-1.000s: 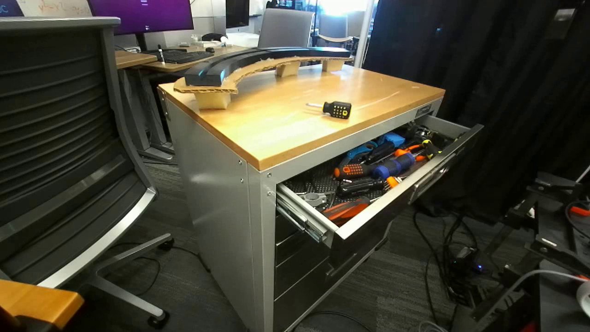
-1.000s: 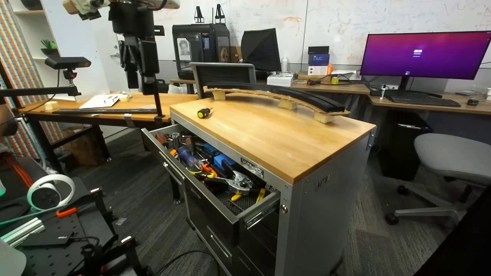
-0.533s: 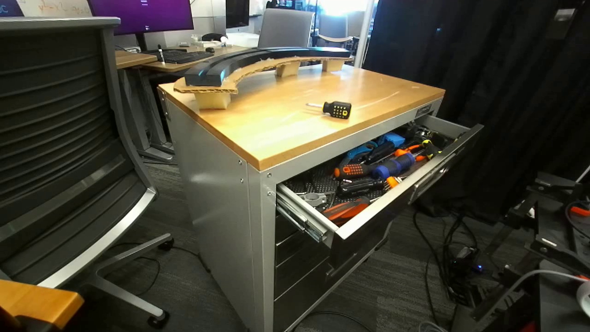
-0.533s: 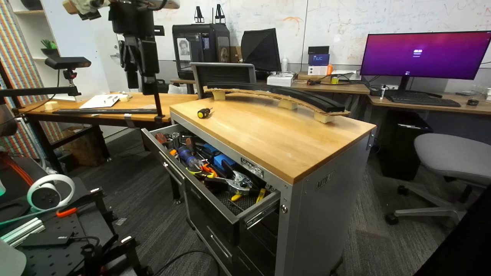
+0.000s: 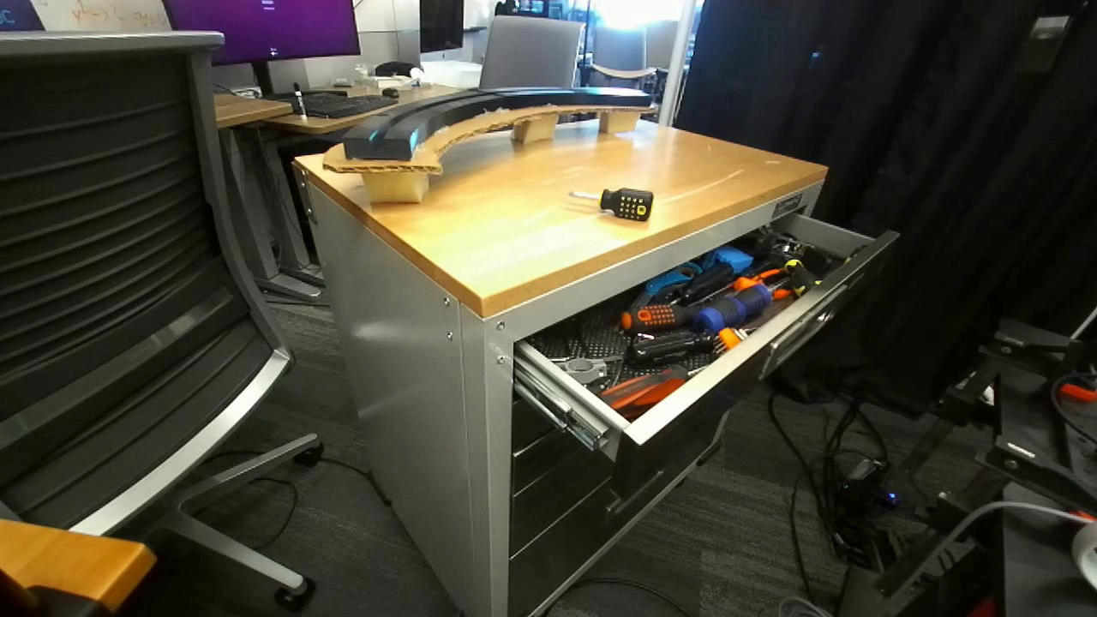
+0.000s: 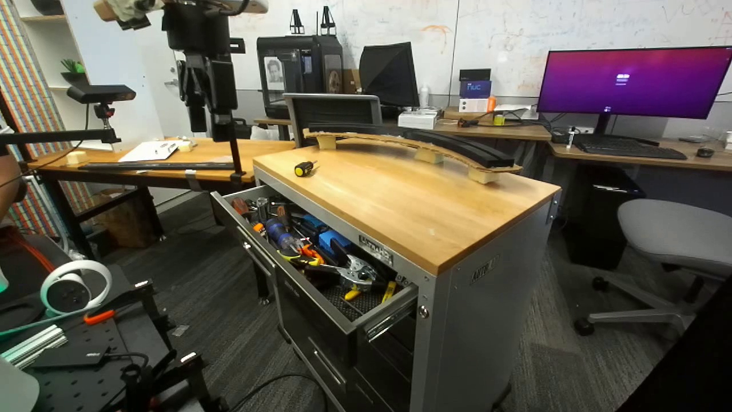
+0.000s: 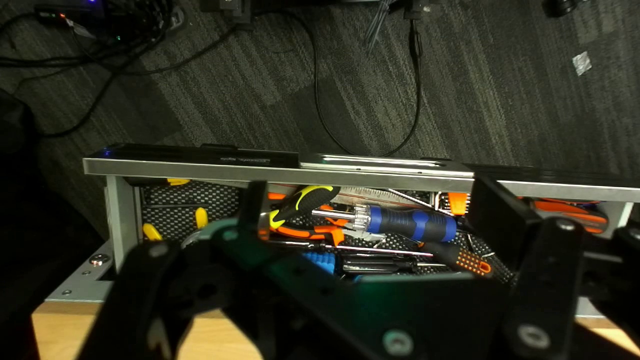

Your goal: Put the screwdriver in the drawer then close the drawer

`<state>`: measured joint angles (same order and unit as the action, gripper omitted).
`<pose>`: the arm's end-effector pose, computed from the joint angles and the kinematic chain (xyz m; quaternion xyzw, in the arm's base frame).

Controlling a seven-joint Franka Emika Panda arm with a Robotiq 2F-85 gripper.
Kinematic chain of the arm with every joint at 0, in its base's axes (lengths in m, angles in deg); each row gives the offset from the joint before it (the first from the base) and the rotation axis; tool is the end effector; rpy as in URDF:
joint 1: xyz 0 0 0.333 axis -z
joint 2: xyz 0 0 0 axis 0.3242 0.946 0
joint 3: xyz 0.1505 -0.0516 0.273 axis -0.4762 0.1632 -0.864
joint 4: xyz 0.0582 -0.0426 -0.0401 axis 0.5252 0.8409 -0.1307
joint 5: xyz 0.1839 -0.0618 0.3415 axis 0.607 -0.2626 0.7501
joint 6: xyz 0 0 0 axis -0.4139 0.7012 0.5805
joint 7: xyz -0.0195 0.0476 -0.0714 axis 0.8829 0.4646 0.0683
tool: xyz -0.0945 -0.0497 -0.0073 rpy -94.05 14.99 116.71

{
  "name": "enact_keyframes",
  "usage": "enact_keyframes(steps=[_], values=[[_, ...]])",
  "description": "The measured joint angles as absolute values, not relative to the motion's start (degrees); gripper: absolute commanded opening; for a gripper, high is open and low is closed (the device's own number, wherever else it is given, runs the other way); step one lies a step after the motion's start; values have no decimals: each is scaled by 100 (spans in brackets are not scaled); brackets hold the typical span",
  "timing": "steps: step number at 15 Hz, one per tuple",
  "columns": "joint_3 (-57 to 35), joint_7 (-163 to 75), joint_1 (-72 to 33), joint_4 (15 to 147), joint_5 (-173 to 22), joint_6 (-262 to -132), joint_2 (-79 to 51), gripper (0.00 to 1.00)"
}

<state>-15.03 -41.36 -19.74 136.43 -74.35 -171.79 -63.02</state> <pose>0.3581 0.0030 0.4400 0.9987 -0.0049 -0.0486 0.0140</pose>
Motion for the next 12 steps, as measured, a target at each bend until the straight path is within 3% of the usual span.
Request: enact_keyframes(steps=[5, 12], values=[[-1580, -4146, -2196, 13729, -6787, -17812, -5931, 100], [-2242, -4067, -3244, 13596, -5219, -21005, -4086, 100]])
